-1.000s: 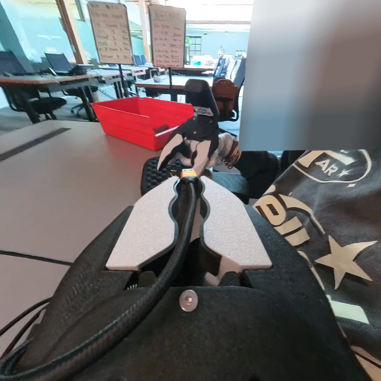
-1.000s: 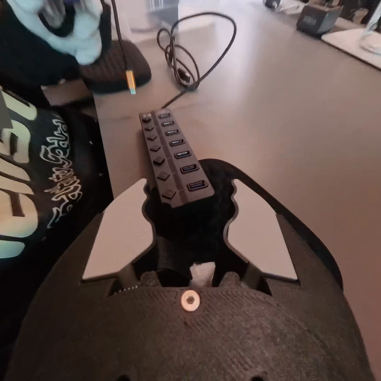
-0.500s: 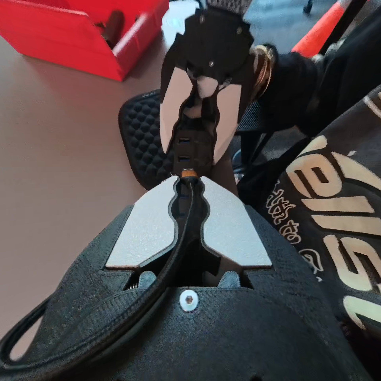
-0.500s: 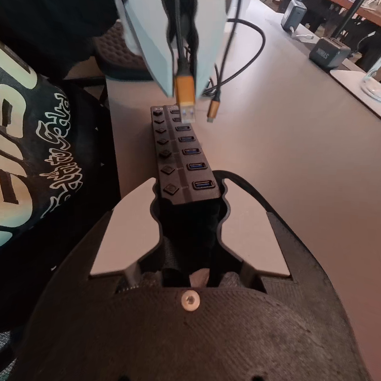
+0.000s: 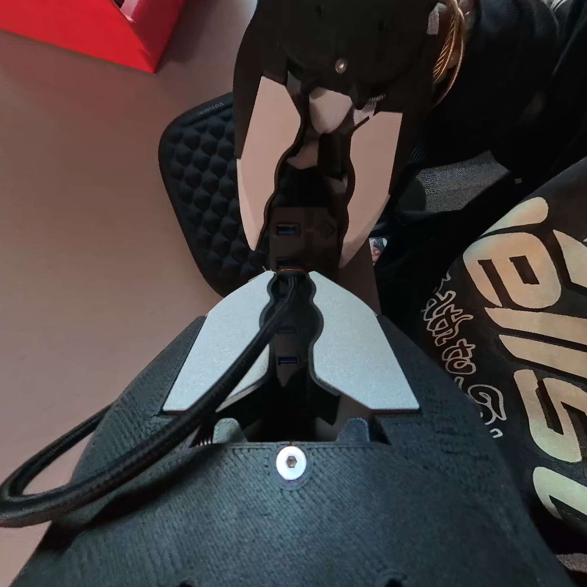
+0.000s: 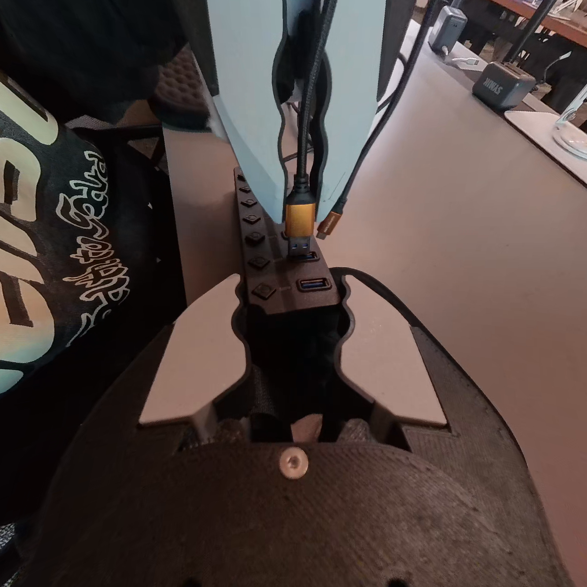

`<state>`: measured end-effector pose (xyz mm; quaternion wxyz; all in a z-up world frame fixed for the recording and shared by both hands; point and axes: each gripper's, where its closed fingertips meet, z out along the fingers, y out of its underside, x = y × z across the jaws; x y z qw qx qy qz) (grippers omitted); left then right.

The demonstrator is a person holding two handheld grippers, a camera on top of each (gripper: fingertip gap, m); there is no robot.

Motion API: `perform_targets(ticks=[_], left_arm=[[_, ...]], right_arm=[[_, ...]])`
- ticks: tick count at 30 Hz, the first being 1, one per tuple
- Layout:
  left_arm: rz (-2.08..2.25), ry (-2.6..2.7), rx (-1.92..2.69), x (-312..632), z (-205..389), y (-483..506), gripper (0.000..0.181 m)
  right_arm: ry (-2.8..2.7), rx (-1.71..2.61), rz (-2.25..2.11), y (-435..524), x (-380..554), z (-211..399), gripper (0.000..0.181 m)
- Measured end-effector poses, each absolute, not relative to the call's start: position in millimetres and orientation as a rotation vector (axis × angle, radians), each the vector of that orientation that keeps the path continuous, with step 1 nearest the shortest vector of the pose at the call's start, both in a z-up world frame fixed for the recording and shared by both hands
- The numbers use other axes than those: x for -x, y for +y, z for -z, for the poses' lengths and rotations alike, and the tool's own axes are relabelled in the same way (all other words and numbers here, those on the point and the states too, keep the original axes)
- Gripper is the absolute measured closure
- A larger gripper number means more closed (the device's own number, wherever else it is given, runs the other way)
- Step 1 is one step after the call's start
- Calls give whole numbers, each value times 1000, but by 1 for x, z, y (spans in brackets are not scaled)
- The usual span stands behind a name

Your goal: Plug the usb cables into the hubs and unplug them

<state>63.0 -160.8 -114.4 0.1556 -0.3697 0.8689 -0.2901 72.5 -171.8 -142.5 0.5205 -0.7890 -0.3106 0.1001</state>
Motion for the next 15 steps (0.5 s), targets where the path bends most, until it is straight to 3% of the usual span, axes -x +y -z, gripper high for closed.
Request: perform_targets(ticks=[15], left_arm=[[720,2532,1108,-63,116,-158,167]], right_arm=[[-740,1892,-235,-170,-72,143,125]])
